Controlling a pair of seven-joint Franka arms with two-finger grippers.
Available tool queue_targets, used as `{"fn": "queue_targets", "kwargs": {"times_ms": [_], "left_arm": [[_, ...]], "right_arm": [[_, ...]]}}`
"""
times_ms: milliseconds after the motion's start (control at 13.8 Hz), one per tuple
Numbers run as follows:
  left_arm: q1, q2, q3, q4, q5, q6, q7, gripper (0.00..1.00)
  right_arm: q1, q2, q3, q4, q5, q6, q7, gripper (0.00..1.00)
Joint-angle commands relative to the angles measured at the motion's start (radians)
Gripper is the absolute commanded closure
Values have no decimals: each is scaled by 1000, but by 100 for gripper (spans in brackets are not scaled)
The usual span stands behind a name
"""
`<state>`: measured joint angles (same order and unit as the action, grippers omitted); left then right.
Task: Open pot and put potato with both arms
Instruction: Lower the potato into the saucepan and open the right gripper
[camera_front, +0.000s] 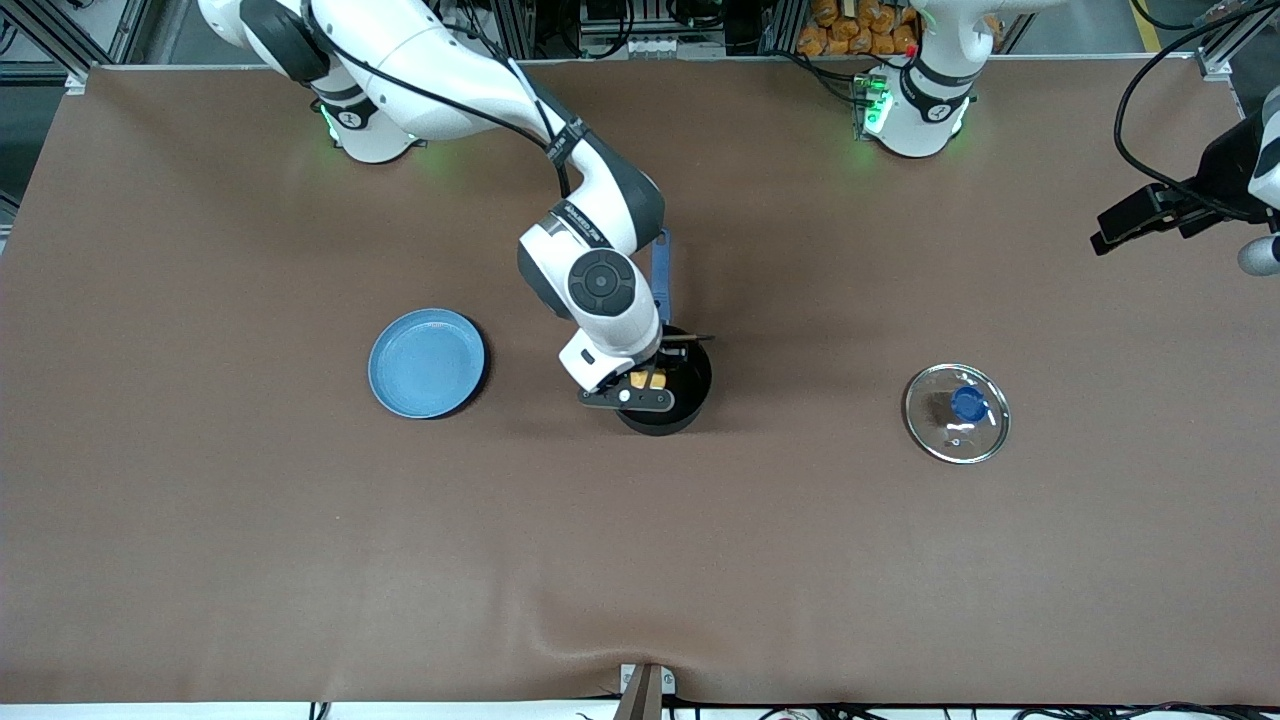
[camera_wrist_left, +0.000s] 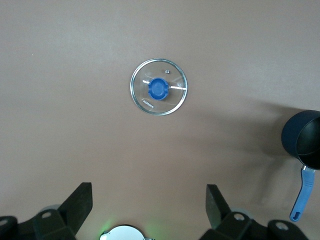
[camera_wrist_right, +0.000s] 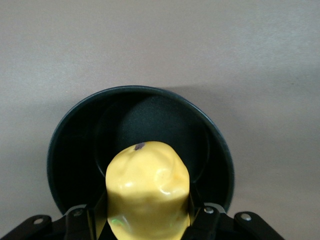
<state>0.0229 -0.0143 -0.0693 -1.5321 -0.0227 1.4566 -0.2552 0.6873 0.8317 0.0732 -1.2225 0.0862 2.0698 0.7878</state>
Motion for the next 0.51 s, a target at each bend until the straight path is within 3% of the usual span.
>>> {"fn": "queue_targets", "kwargs": {"times_ms": [0, 433], "left_arm": [[5, 4, 0, 13, -20, -9, 21, 0], [5, 8, 0, 12, -20, -8, 21, 0]], "right_arm": [[26, 69, -16, 98, -22, -10, 42, 100], [49, 109, -18, 106, -51, 30, 64, 100]]}}
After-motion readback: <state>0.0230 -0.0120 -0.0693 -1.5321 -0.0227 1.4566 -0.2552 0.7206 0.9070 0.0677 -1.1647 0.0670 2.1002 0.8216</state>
